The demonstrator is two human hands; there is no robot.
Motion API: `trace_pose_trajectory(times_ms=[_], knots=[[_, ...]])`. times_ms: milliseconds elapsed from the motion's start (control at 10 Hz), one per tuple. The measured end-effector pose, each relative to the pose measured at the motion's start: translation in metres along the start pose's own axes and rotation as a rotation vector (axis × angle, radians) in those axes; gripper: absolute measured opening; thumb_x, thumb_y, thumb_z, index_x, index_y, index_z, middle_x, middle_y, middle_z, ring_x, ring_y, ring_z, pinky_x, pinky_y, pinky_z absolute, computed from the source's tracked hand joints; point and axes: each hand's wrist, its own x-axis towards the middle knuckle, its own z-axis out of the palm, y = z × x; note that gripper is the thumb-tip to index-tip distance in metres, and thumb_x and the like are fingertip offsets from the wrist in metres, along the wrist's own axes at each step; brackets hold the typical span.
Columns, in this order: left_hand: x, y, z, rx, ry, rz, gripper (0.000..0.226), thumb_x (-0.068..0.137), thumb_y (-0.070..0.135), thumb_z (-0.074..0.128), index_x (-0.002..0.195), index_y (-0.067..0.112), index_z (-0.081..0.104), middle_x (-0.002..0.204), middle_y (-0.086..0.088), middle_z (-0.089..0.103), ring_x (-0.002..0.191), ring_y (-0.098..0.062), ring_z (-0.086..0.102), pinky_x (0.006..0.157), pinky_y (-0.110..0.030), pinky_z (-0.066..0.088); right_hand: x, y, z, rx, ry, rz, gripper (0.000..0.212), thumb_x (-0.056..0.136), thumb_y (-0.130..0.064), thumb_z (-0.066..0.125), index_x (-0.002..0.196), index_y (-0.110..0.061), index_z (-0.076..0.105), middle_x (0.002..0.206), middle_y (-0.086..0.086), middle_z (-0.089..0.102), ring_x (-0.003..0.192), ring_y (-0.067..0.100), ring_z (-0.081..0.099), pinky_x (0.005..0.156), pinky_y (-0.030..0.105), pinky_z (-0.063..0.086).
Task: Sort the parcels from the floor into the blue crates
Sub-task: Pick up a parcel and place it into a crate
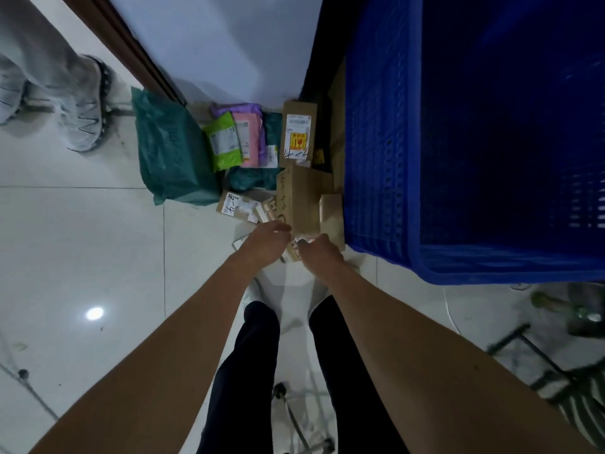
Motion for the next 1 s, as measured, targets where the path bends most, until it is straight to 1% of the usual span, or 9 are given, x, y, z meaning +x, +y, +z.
trace_pose_trajectory(times_ms=[100, 200, 300, 400, 500, 600, 800, 900, 1000], knots=[[0.032, -0.008, 0.016, 0.021, 0.004, 0.014, 0.034, 0.092, 0.014, 0.053, 0.123, 0.018, 0.066, 0.126, -0.009, 0.063, 0.101, -0.026, 0.066, 0.085, -0.035, 0.056, 0.000, 0.005, -0.004, 0.165, -0.395, 0.135, 0.045, 0.097, -0.039, 0.050, 0.124, -0.005, 0.063, 0.070, 0.006, 0.050, 0.083, 0.018, 0.052, 0.084, 0.033, 0.042], [0.065, -0.012, 0.036, 0.038, -0.009, 0.046, 0.032, 0.095, 0.017, 0.051, 0.125, 0.018, 0.060, 0.129, -0.012, 0.061, 0.102, -0.028, 0.064, 0.090, -0.037, 0.052, 0.030, 0.029, 0.027, 0.343, -0.421, 0.267, 0.051, 0.094, -0.043, 0.052, 0.131, -0.009, 0.060, 0.102, 0.007, 0.060, 0.092, 0.023, 0.053, 0.092, 0.043, 0.050], [0.094, -0.004, 0.054, 0.228, 0.024, 0.115, 0.042, 0.098, 0.017, 0.047, 0.139, 0.013, 0.048, 0.128, -0.012, 0.060, 0.117, -0.032, 0.059, 0.095, -0.037, 0.048, 0.042, 0.048, 0.046, 0.523, -0.362, 0.423, 0.059, 0.090, -0.049, 0.060, 0.130, -0.006, 0.058, 0.103, 0.007, 0.057, 0.088, 0.024, 0.055, 0.093, 0.045, 0.053], [0.118, 0.006, 0.063, 0.295, -0.009, 0.225, 0.037, 0.093, 0.015, 0.053, 0.129, 0.017, 0.051, 0.096, -0.002, 0.060, 0.099, -0.028, 0.063, 0.075, -0.033, 0.049, 0.060, 0.066, 0.063, 0.615, -0.284, 0.426, 0.062, 0.089, -0.050, 0.061, 0.131, -0.004, 0.056, 0.104, 0.009, 0.057, 0.095, 0.030, 0.063, 0.096, 0.047, 0.054], [0.135, 0.018, 0.068, 0.340, -0.086, 0.275, 0.051, 0.091, 0.006, 0.059, 0.140, 0.013, 0.046, 0.112, -0.007, 0.057, 0.111, -0.029, 0.058, 0.088, -0.036, 0.051, 0.069, 0.076, 0.073, 0.682, -0.242, 0.428, 0.069, 0.085, -0.054, 0.061, 0.133, -0.005, 0.052, 0.114, 0.013, 0.060, 0.115, 0.037, 0.062, 0.099, 0.052, 0.052], [0.149, 0.025, 0.073, 0.526, -0.079, 0.290, 0.061, 0.092, 0.010, 0.060, 0.148, 0.019, 0.038, 0.130, -0.011, 0.055, 0.121, -0.030, 0.055, 0.091, -0.033, 0.047, 0.076, 0.078, 0.079, 0.762, -0.219, 0.441, 0.073, 0.080, -0.052, 0.065, 0.134, -0.005, 0.051, 0.126, 0.018, 0.062, 0.114, 0.037, 0.063, 0.098, 0.052, 0.052], [0.158, 0.033, 0.074, 0.635, -0.013, 0.247, 0.062, 0.087, 0.009, 0.055, 0.145, 0.025, 0.041, 0.118, -0.009, 0.061, 0.108, -0.027, 0.059, 0.075, -0.033, 0.046, 0.086, 0.059, 0.073, 0.974, -0.254, 0.532, 0.087, 0.061, -0.052, 0.059, 0.137, -0.012, 0.042, 0.125, 0.009, 0.057, 0.114, 0.029, 0.058, 0.104, 0.048, 0.047], [0.152, 0.035, 0.059, 0.653, 0.050, 0.235, 0.054, 0.088, 0.012, 0.054, 0.141, 0.021, 0.046, 0.120, -0.011, 0.063, 0.109, -0.031, 0.061, 0.074, -0.034, 0.047, 0.082, 0.049, 0.066, 0.947, -0.221, 0.519, 0.086, 0.071, -0.051, 0.061, 0.142, -0.011, 0.036, 0.129, 0.012, 0.055, 0.115, 0.032, 0.058, 0.103, 0.050, 0.048], [0.136, 0.039, 0.035, 0.647, 0.108, 0.239, 0.044, 0.089, 0.016, 0.051, 0.132, 0.016, 0.052, 0.119, -0.015, 0.066, 0.108, -0.036, 0.063, 0.085, -0.041, 0.055, 0.067, 0.032, 0.054, 0.946, -0.268, 0.501, 0.091, 0.064, -0.053, 0.058, 0.142, -0.013, 0.038, 0.129, 0.012, 0.055, 0.114, 0.031, 0.058, 0.101, 0.049, 0.050]])
